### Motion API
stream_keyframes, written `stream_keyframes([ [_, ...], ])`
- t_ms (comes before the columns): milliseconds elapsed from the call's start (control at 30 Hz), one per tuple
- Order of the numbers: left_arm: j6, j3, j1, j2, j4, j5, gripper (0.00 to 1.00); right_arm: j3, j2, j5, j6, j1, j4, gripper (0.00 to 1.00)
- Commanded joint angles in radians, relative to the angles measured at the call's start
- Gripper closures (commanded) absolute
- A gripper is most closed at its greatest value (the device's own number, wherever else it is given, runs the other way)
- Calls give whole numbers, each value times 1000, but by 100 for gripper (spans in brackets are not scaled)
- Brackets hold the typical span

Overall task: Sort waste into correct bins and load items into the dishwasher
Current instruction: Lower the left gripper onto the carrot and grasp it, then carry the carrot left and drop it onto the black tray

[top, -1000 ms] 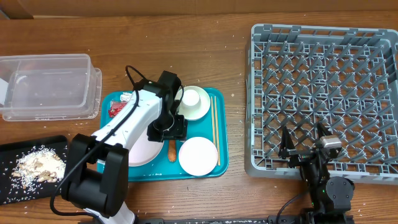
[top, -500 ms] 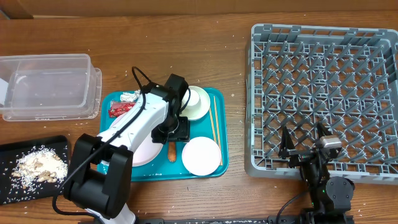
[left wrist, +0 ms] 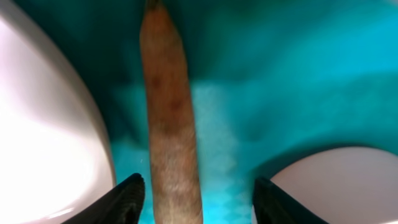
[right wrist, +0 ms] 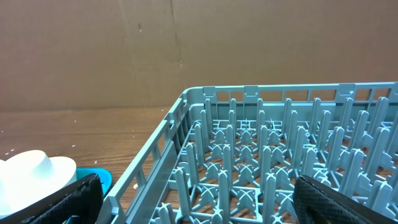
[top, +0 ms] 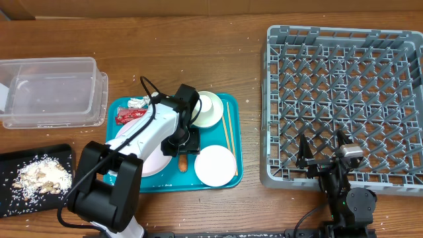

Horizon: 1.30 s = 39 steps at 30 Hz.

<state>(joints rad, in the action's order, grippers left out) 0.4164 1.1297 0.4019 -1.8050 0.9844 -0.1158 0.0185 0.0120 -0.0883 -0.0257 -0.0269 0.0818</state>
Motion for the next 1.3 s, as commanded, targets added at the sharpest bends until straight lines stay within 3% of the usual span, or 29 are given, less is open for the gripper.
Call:
stream_keyframes([
  [0,6,-43,5,-6,-25,15,45,-10,-8,9,-4,-4,-5,0],
  [233,6,-63,5,-6,-47,23,50,-10,-8,9,-4,-4,-5,0],
  [400,6,-35,5,-6,-15,23,75,-10,-8,9,-4,-4,-5,0],
  [533,7,-1,5,-6,11,22,82,-10,-8,9,-4,-4,-5,0],
  [567,7,21,4,-5,36,22,88,-10,-8,9,-4,-4,-5,0],
  [833,13,278,-29,-5,271,32,84,-10,-8,9,-4,-4,-5,0],
  [1067,37,569,-254,-5,500,108,85,-10,-8,9,-4,-4,-5,0],
  [1267,62,676,-593,-3,561,107,84,-10,-8,9,-4,-4,-5,0],
])
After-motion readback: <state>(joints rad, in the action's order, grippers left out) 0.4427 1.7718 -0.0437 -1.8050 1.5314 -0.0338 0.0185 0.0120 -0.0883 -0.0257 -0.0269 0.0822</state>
